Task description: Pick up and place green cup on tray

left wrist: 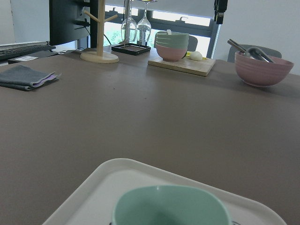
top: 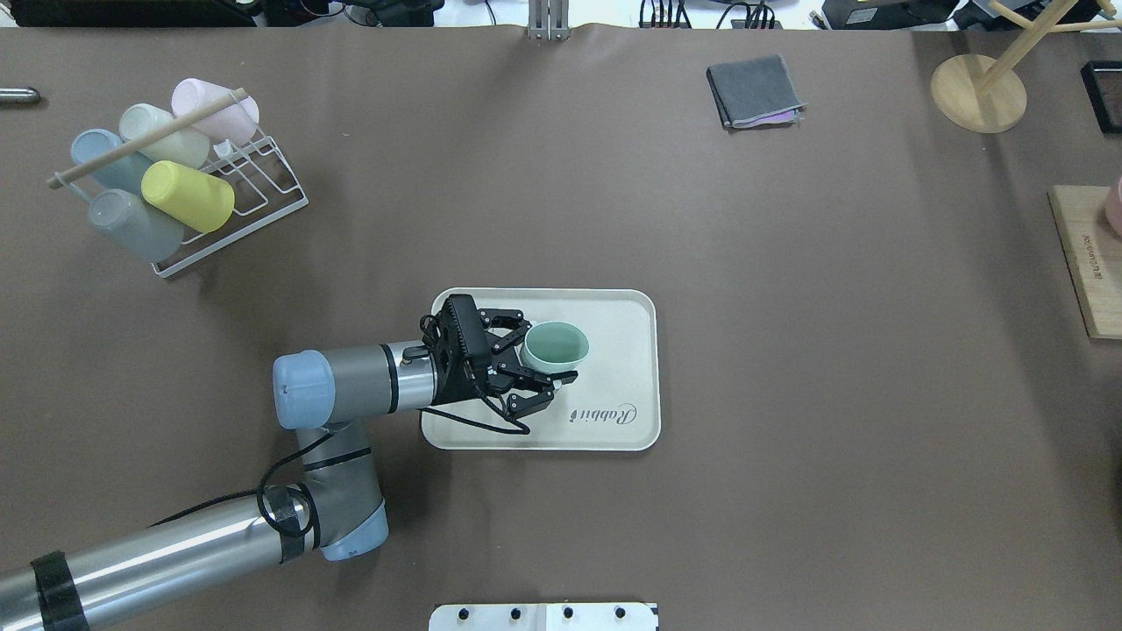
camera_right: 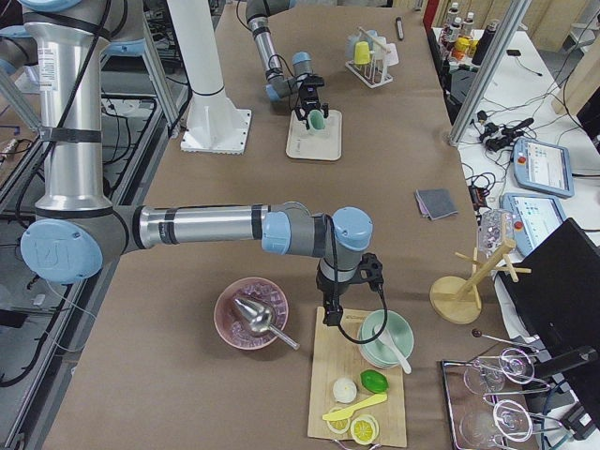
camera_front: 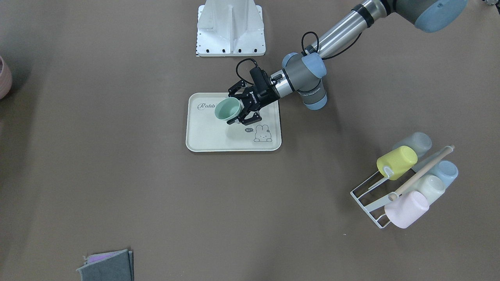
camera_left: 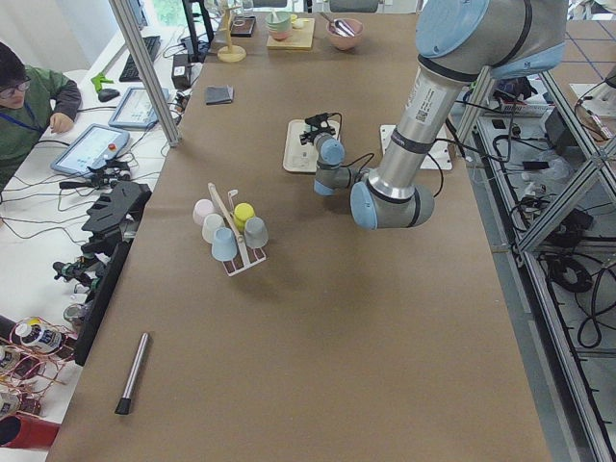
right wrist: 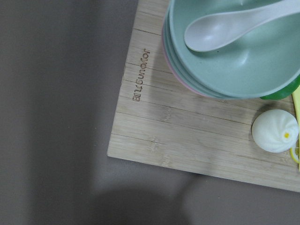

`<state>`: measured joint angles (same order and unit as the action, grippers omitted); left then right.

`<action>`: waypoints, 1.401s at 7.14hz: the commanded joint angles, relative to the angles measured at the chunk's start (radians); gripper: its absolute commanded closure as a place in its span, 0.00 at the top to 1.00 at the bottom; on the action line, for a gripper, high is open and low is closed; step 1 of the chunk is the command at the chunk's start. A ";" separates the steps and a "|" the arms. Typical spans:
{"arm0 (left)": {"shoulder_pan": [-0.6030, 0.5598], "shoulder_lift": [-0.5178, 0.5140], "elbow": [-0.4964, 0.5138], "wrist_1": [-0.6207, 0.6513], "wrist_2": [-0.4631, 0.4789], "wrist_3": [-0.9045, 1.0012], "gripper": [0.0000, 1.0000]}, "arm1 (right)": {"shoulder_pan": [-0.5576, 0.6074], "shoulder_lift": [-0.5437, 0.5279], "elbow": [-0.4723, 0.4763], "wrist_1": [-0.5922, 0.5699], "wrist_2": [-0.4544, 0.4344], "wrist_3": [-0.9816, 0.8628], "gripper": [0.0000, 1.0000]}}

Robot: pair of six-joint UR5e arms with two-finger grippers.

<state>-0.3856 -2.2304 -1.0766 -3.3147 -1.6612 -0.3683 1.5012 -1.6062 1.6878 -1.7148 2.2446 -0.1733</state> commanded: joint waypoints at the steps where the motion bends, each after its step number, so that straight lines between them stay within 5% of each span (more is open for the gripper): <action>1: 0.001 0.002 0.000 0.007 0.001 0.006 0.14 | -0.002 0.008 0.004 0.001 0.001 0.006 1.00; 2: 0.001 0.003 0.000 0.012 0.001 0.008 0.68 | -0.002 0.008 0.000 0.000 0.001 0.009 1.00; 3: -0.002 0.006 -0.003 0.012 0.003 0.008 0.99 | -0.002 0.011 0.000 0.001 -0.002 0.006 1.00; 10: -0.012 0.107 -0.130 0.015 0.005 0.008 0.99 | 0.034 0.014 0.065 0.001 0.019 0.000 1.00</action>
<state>-0.3989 -2.1296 -1.1795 -3.3033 -1.6589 -0.3599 1.5339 -1.5904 1.7441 -1.7146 2.2598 -0.1682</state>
